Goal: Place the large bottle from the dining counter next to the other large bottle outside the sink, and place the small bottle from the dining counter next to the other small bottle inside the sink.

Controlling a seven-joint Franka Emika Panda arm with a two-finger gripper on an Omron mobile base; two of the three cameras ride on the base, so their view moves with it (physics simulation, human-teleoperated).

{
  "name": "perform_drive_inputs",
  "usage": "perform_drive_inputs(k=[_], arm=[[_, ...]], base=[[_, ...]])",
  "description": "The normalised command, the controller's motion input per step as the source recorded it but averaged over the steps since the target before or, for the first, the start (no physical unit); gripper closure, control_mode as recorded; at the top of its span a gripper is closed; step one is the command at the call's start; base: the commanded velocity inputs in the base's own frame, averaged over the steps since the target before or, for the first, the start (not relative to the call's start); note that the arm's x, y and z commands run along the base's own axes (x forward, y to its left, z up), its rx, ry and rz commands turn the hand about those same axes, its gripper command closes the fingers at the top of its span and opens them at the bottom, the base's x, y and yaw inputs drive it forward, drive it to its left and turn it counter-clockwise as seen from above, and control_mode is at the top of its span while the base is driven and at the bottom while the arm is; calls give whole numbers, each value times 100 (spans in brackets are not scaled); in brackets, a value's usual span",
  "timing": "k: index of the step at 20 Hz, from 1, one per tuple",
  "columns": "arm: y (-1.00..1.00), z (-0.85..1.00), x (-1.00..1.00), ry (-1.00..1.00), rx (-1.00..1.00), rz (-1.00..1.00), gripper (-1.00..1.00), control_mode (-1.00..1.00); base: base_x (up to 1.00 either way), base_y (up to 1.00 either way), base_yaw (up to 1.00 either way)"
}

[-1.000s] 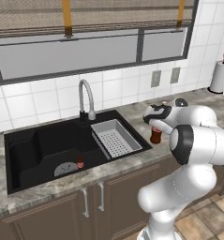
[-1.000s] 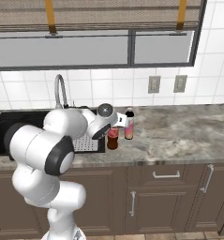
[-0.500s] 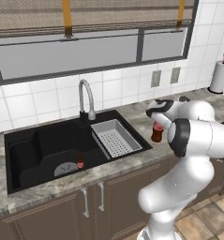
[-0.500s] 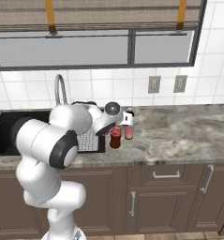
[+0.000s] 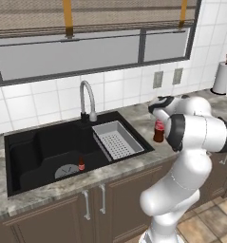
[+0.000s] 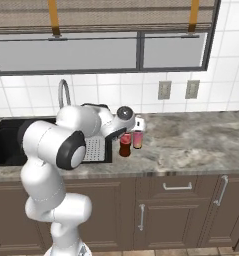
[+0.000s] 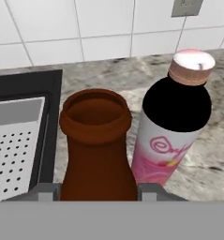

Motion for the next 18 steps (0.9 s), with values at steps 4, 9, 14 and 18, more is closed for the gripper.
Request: perform_drive_inputs(k=[4,9,14,18], arm=[[0,-29,4,0,-9,5,100,-100],[0,-32,1,0,-10,5,100,-100],[0,-43,0,0,-11,7,100,-100],[0,-36,-14,0,-12,7,100,-100]], base=[[0,0,0],[0,0,0],[0,0,0],[0,0,0]])
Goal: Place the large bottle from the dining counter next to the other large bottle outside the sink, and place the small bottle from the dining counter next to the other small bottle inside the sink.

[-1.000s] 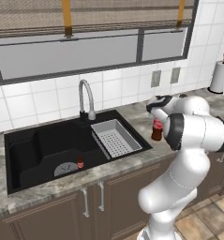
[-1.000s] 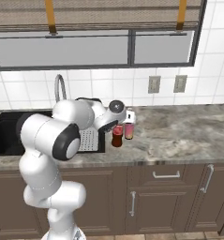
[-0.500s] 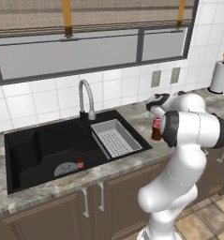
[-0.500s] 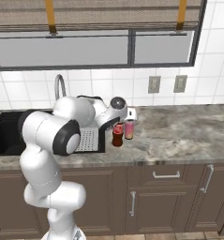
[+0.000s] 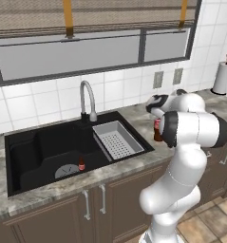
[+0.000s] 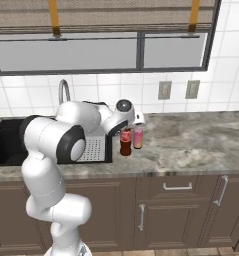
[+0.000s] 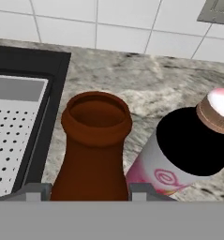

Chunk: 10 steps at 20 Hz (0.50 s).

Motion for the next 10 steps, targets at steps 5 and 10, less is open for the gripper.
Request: perform_drive_inputs(k=[5,10], arm=[[0,-27,-22,0,-11,6,100,-100],[0,-21,-27,-1,-6,4,100,-100]], base=[[0,0,0],[0,0,0]])
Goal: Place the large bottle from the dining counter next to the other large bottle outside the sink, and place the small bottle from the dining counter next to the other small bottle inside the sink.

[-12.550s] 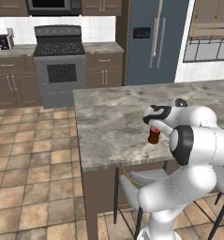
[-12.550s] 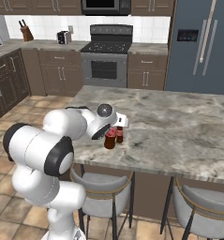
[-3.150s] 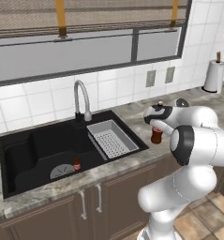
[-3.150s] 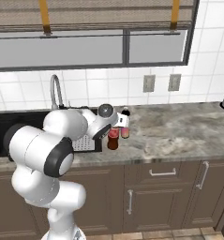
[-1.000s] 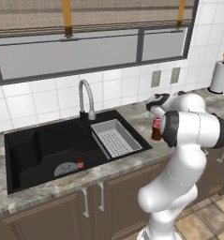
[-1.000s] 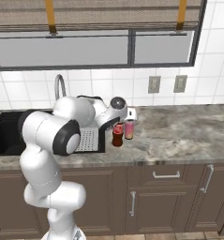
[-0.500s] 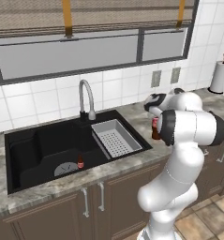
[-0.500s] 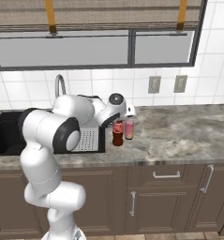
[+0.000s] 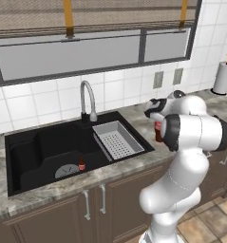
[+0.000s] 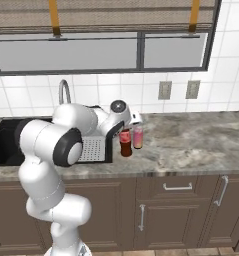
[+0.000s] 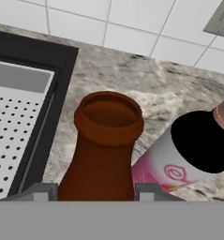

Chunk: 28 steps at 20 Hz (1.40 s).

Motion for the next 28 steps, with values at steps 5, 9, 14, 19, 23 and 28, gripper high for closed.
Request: perform_drive_inputs(k=[5,9,14,19,23,28], arm=[[0,-15,-17,0,-1,1,100,-100],[0,-18,-5,-1,0,0,100,-100],[0,-24,-4,-2,0,0,100,-100],[0,-21,-11,-6,0,0,100,-100],[0,-17,-14,-11,0,0,100,-100],[0,-18,-21,-13,0,0,100,-100]], base=[[0,0,0],[0,0,0],[0,0,0],[0,0,0],[0,0,0],[0,0,0]])
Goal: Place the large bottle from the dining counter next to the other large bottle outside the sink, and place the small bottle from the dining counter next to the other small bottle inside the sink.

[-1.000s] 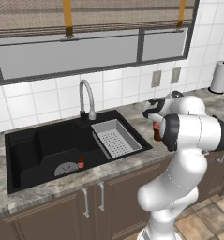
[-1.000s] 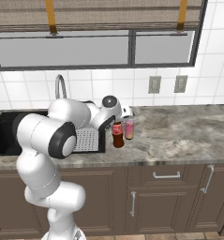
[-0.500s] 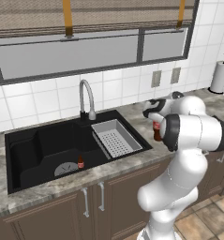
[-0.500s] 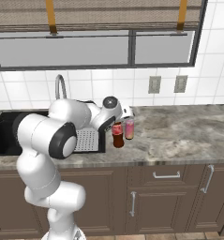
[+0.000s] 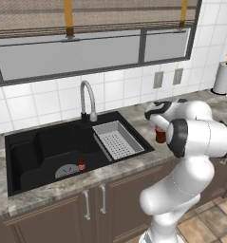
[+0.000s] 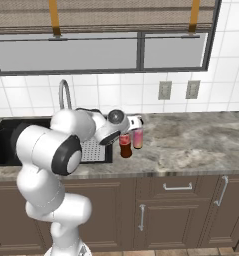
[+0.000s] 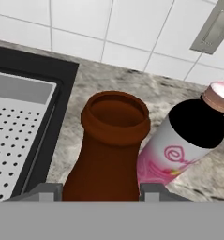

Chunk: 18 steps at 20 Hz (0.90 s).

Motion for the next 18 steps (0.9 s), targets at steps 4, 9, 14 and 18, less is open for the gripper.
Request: perform_drive_inputs(k=[4,9,14,18], arm=[[0,-16,-10,-11,0,0,100,-100],[0,-17,-1,-8,0,0,100,-100],[-2,-20,-8,-9,0,0,100,-100],[-4,-17,-16,-10,0,0,100,-100]], base=[[0,0,0],[0,0,0],[0,0,0],[0,0,0]])
